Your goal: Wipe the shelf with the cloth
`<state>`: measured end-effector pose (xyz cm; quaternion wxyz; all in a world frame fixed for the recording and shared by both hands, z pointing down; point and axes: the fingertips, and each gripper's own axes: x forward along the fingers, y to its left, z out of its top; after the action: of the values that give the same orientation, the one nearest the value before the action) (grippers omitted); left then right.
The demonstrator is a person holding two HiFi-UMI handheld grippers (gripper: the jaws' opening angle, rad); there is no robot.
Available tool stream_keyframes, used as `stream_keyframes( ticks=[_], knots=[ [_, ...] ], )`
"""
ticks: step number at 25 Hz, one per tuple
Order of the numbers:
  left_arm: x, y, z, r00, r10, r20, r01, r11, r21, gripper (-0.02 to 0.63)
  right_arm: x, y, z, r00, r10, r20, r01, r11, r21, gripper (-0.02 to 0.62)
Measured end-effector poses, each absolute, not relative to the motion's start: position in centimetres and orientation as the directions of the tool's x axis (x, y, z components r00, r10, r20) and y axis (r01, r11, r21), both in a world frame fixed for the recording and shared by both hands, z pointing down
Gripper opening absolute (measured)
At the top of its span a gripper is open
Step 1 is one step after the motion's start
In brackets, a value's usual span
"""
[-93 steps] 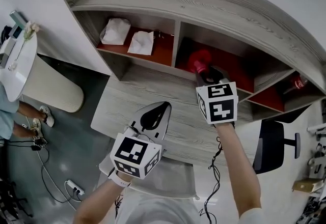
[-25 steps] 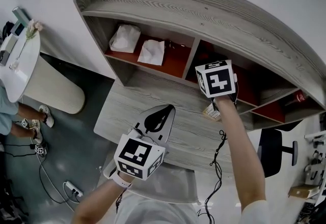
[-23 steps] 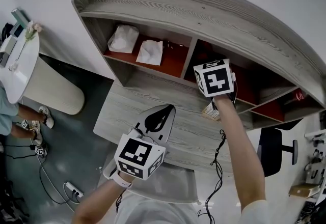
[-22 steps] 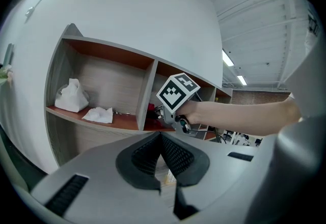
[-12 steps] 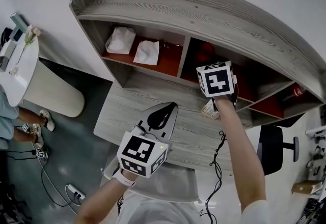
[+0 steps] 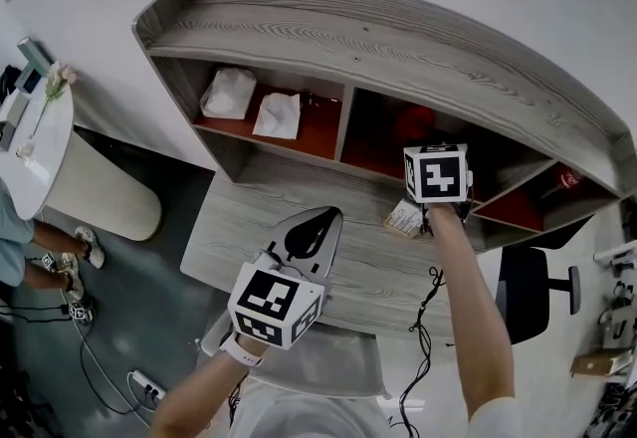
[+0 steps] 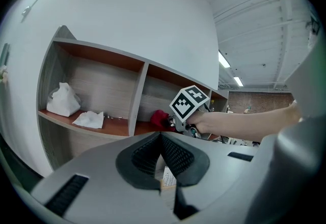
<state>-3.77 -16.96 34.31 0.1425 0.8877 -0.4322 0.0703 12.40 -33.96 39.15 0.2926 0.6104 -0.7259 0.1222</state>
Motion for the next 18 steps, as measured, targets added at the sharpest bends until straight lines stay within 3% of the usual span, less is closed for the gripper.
stream_keyframes(
  ticks=[18],
  knots=[
    [-2.2,-16.3,34.4,0.653,-0.717,0.244,-0.757,-0.624,0.194,0.006,22.2,-31.1,38.7,0.172,-0.801,0.573,-0.983,-0.179,0.045,0.109]
  ],
)
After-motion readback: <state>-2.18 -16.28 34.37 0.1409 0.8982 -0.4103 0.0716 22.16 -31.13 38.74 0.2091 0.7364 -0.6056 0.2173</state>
